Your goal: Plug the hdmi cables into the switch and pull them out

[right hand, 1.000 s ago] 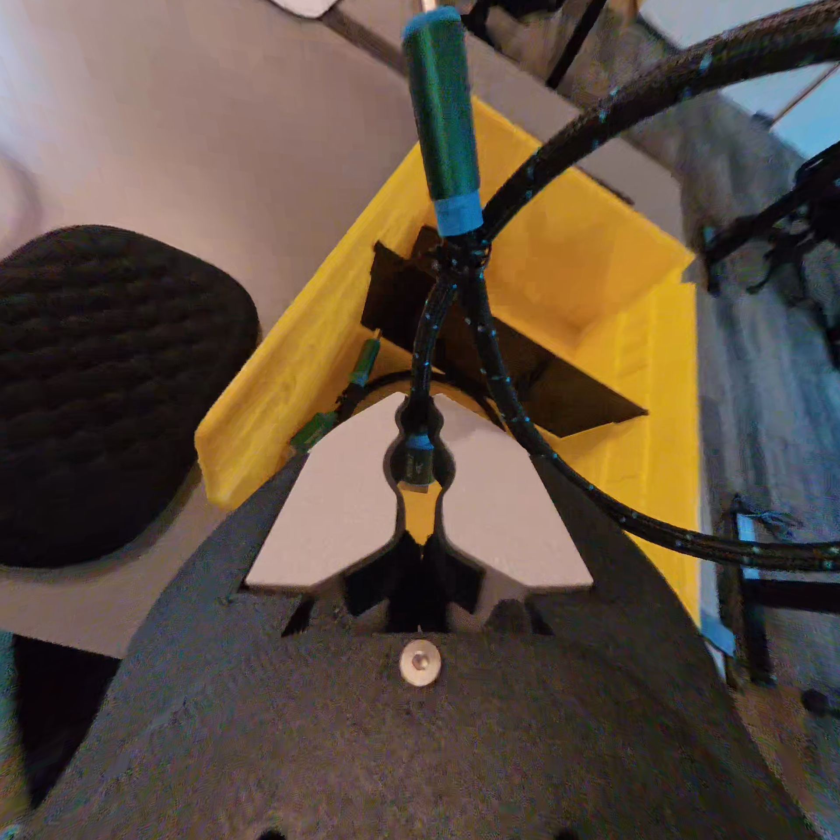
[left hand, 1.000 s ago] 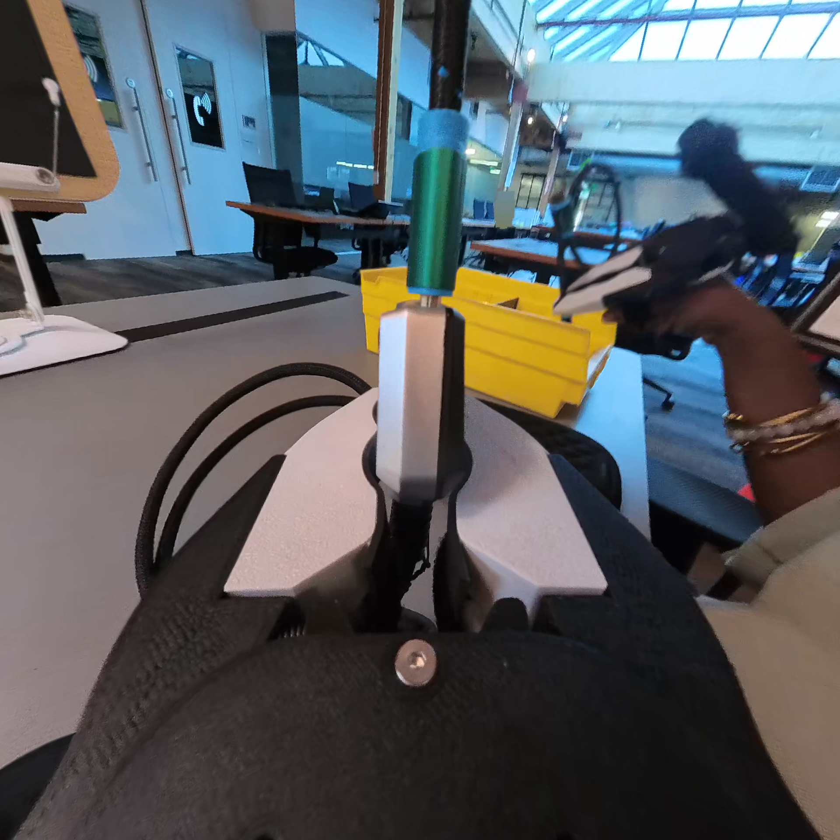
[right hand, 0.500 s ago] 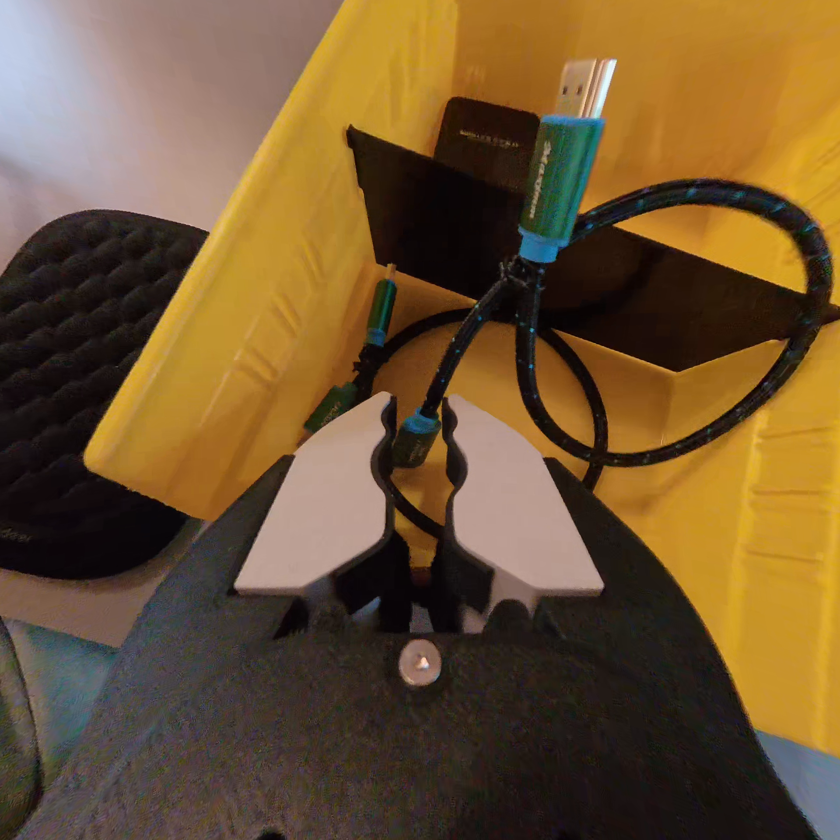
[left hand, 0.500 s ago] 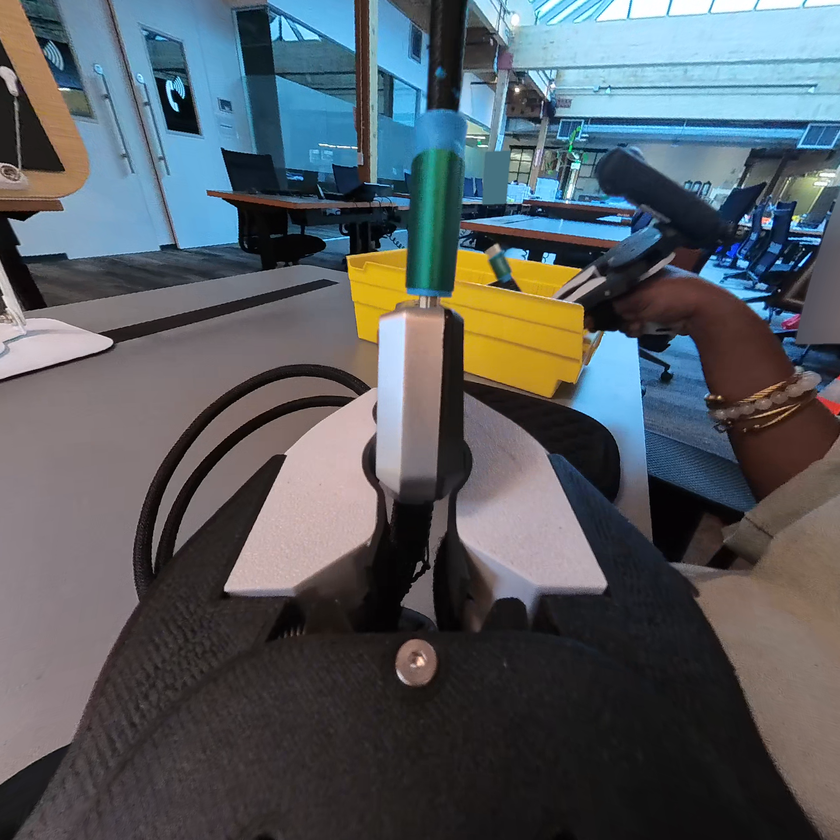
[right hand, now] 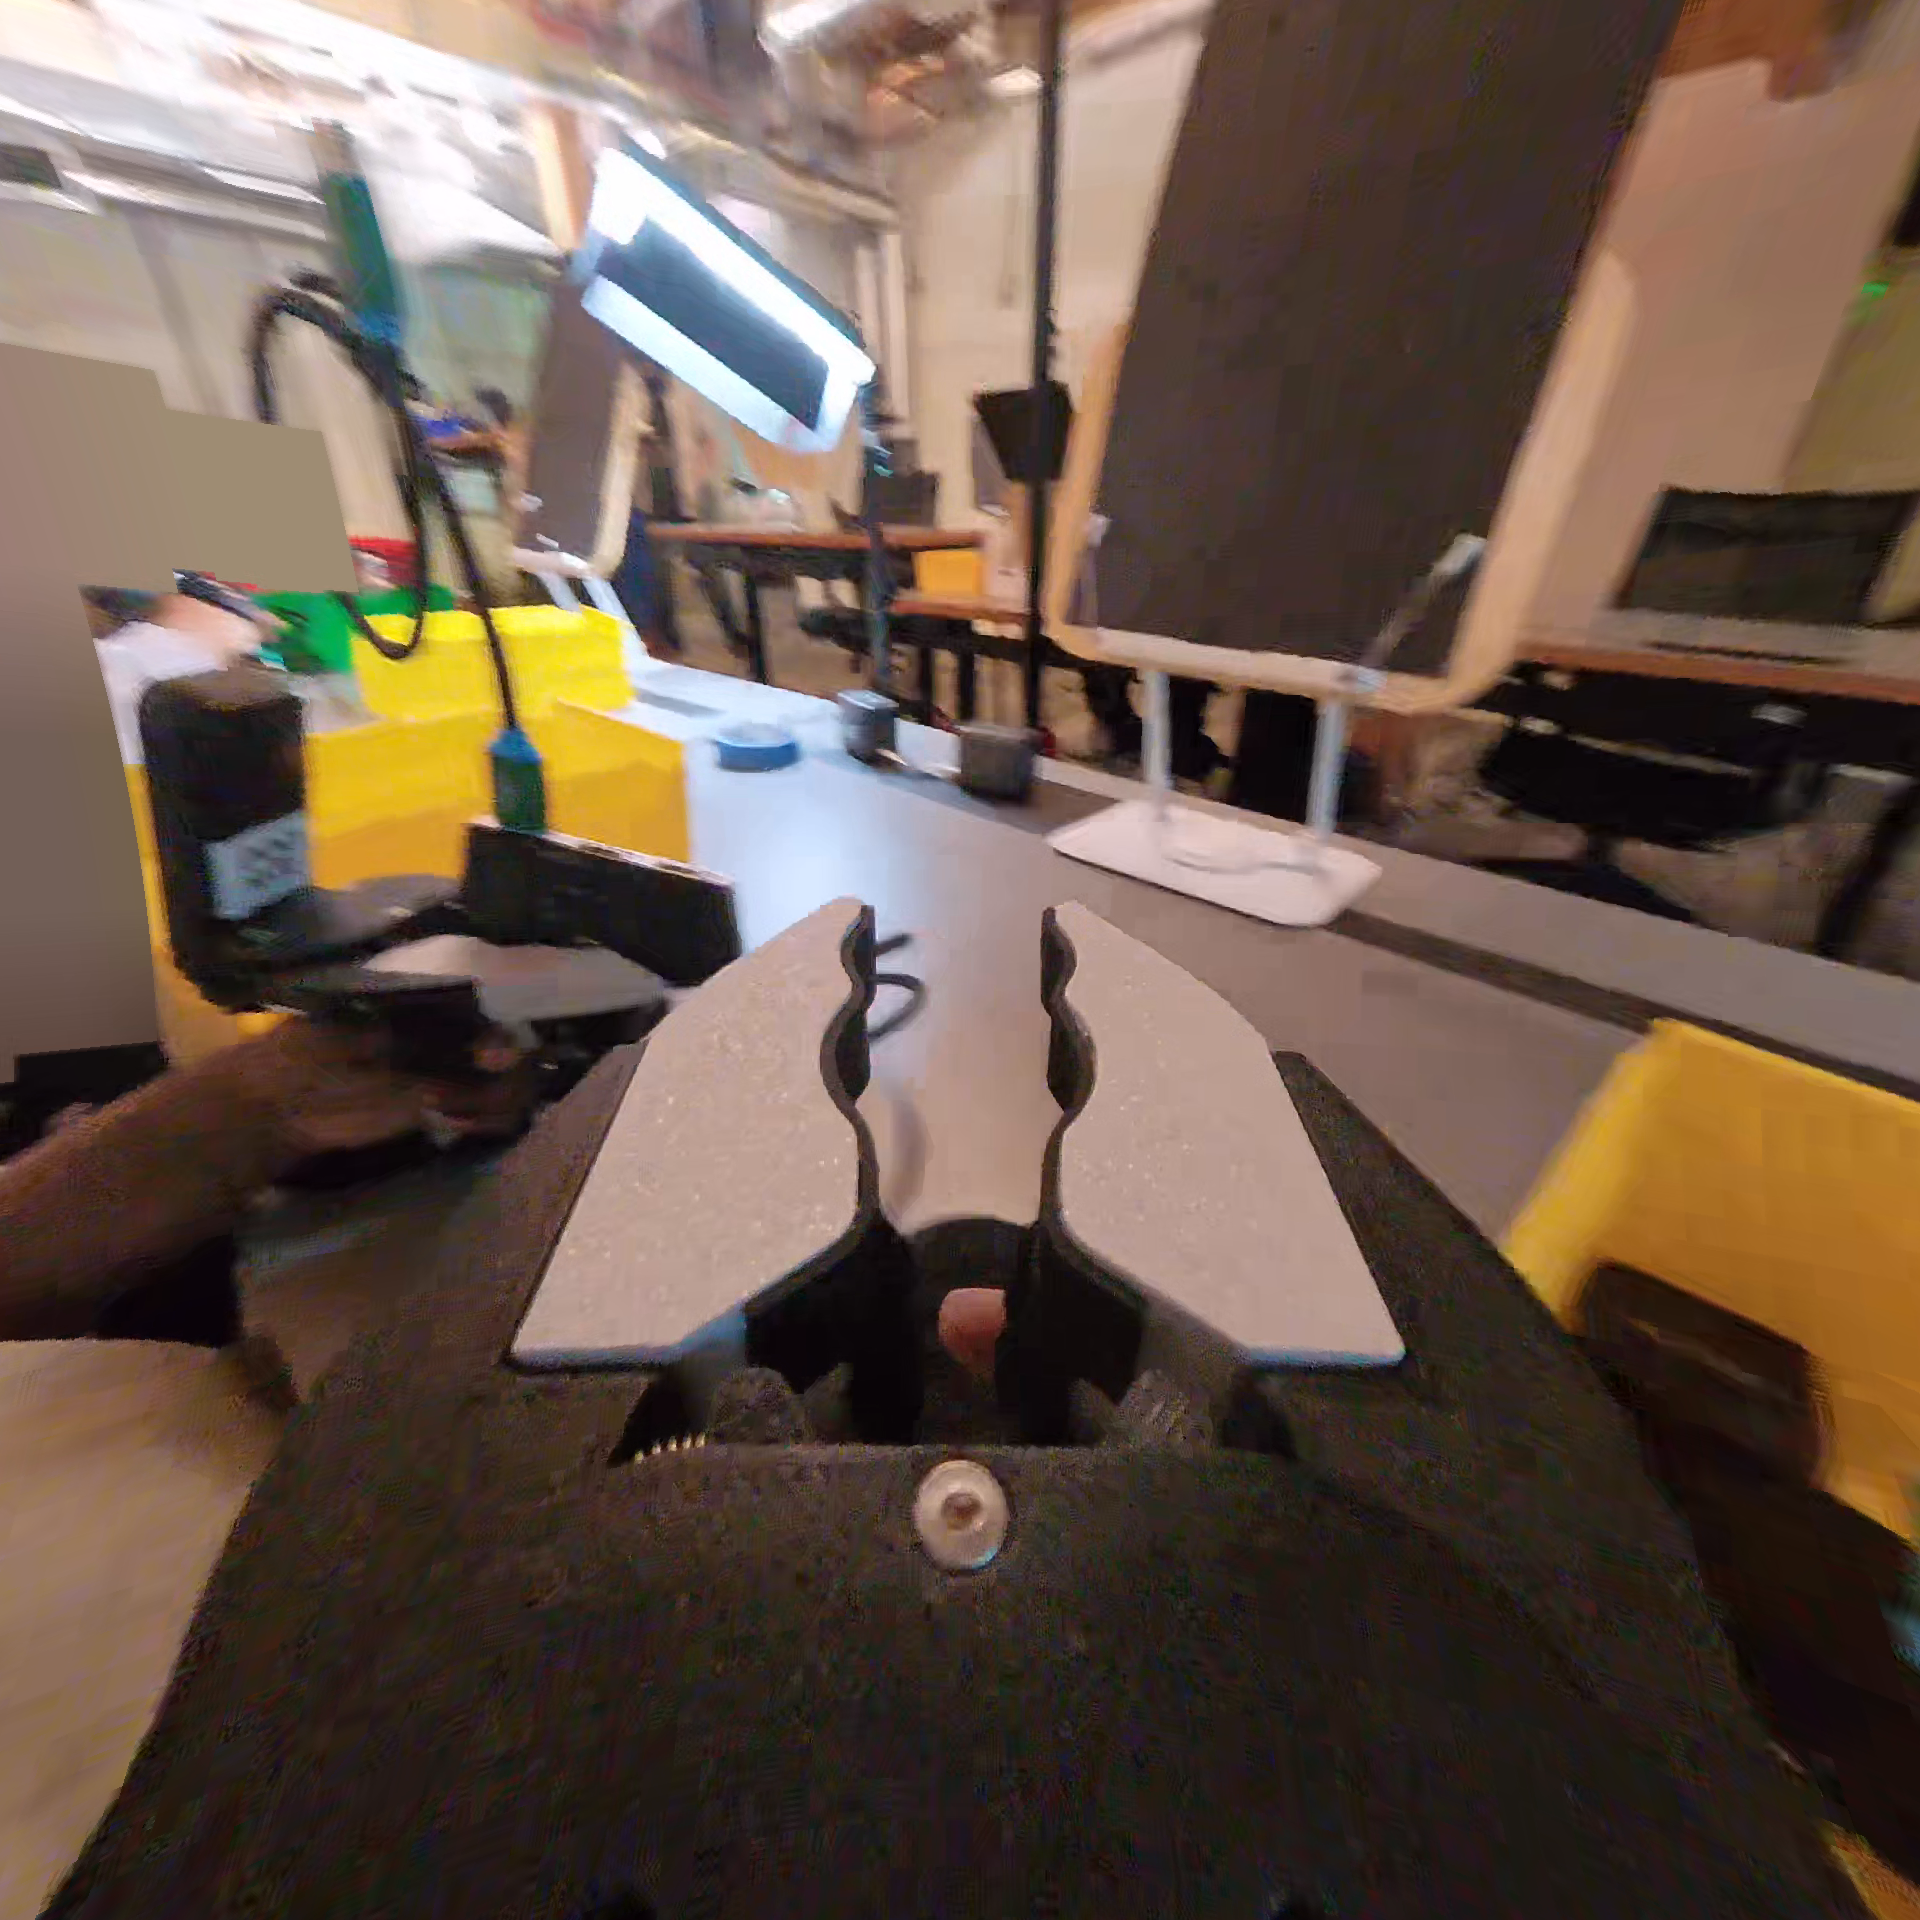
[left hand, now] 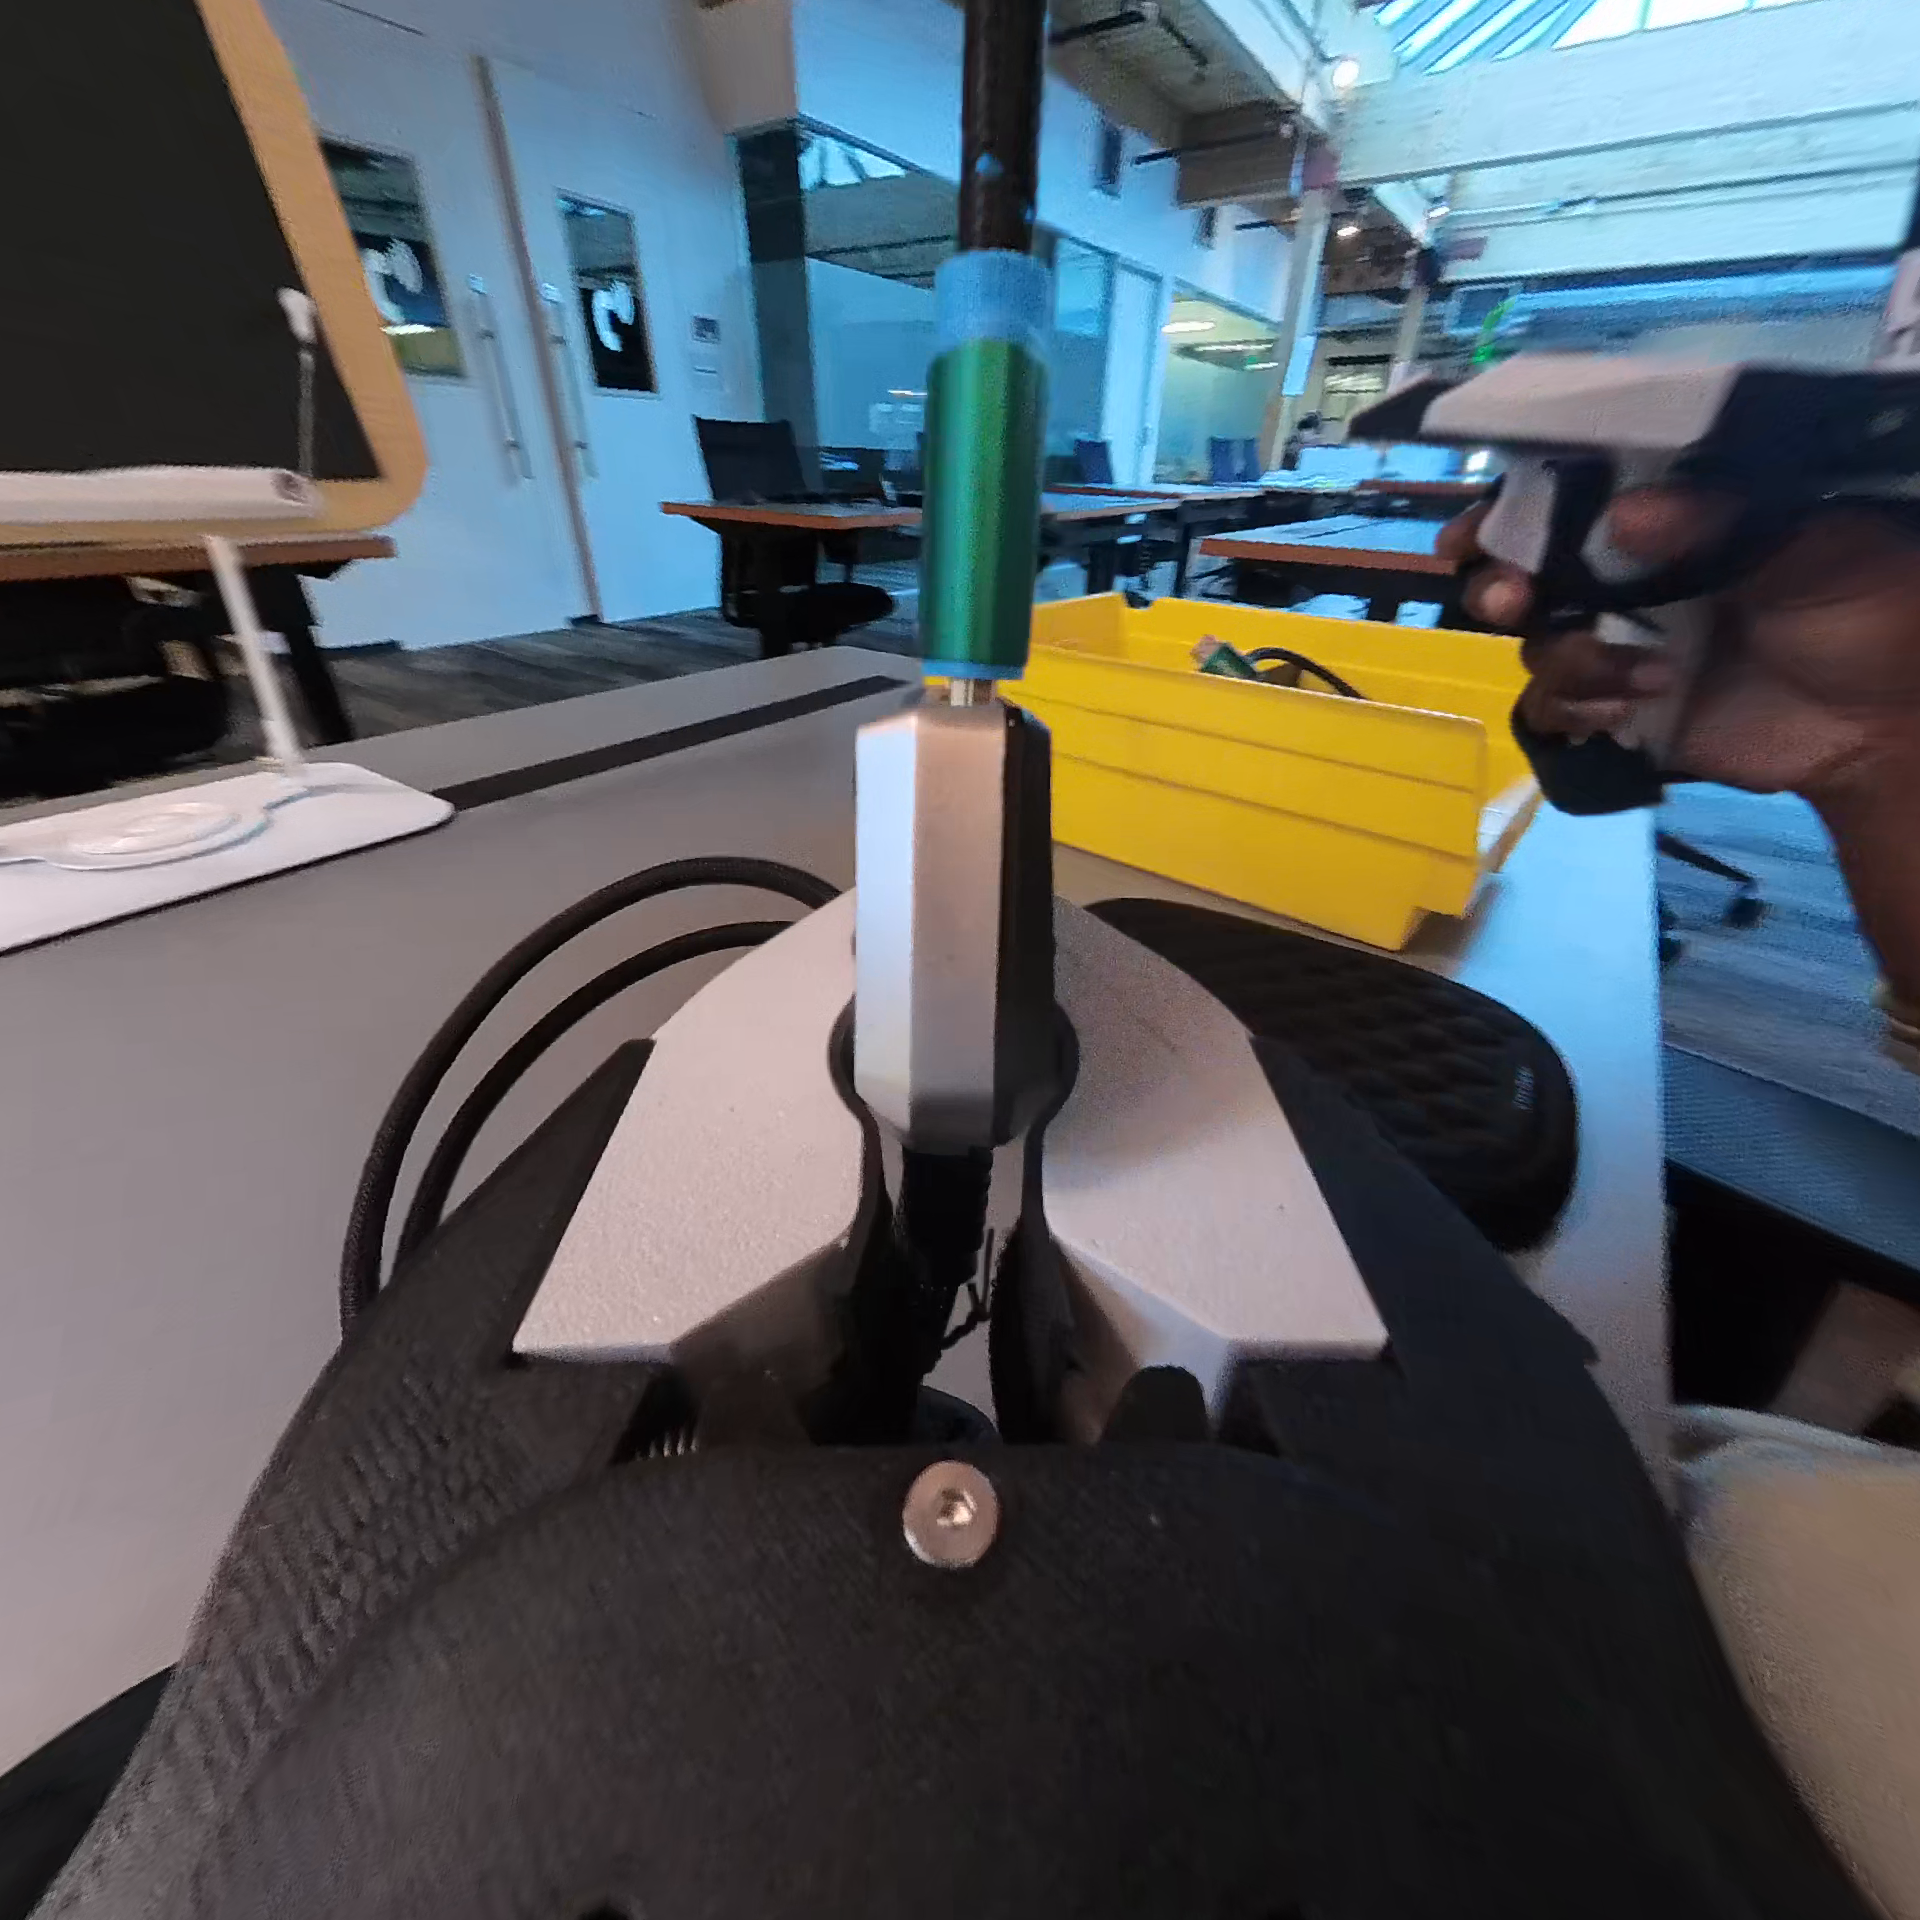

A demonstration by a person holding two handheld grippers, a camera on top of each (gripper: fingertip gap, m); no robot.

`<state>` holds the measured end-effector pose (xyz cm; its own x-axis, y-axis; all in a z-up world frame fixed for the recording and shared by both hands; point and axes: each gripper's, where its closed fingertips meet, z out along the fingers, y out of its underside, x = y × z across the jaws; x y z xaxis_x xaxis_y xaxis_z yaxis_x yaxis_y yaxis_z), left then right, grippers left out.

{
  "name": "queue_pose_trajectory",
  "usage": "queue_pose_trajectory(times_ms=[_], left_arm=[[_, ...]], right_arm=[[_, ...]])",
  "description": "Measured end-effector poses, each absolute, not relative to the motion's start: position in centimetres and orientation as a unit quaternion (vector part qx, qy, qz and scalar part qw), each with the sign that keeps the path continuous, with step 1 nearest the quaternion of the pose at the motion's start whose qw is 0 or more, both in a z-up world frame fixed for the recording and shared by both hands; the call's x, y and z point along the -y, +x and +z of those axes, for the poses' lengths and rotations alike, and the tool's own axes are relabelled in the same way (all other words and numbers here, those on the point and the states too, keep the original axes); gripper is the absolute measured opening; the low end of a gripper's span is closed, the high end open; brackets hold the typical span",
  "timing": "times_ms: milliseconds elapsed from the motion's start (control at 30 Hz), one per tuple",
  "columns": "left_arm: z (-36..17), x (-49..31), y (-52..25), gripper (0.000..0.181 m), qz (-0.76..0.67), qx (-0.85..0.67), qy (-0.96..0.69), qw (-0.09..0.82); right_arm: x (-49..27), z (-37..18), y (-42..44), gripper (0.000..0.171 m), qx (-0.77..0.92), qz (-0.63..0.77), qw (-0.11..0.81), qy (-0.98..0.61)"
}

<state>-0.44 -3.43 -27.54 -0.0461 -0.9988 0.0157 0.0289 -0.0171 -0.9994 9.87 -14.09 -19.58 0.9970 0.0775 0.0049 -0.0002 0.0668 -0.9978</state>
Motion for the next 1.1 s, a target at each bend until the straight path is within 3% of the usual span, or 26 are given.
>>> queue_pose_trajectory(times_ms=[200,433,600,767,933,1100], left_arm=[[-28.4,3.0,0.3,0.023,-0.409,-0.514,-0.494,0.57],[-29.9,3.6,1.1,0.022,-0.256,-0.564,-0.456,0.639],[-30.3,5.2,1.9,0.023,-0.307,-0.586,-0.447,0.602],[-29.9,7.4,2.3,0.022,-0.358,-0.594,-0.419,0.585],[-29.9,7.0,2.3,0.023,-0.375,-0.59,-0.432,0.57],[-30.1,7.6,2.4,0.022,-0.39,-0.6,-0.423,0.555]], right_arm=[[8.3,-20.3,-1.0,0.037,0.101,0.197,0.736,-0.64],[7.2,-20.9,-2.2,0.01,0.078,0.222,0.744,-0.625],[7.9,-21.3,-1.2,0.006,0.128,0.096,0.743,-0.65],[8.7,-20.7,0.8,0.006,0.053,0.229,0.751,-0.617],[8.6,-20.6,-0.2,0.006,0.098,0.121,0.75,-0.643],[8.8,-21.0,1.4,0.005,0.053,0.219,0.748,-0.625]])
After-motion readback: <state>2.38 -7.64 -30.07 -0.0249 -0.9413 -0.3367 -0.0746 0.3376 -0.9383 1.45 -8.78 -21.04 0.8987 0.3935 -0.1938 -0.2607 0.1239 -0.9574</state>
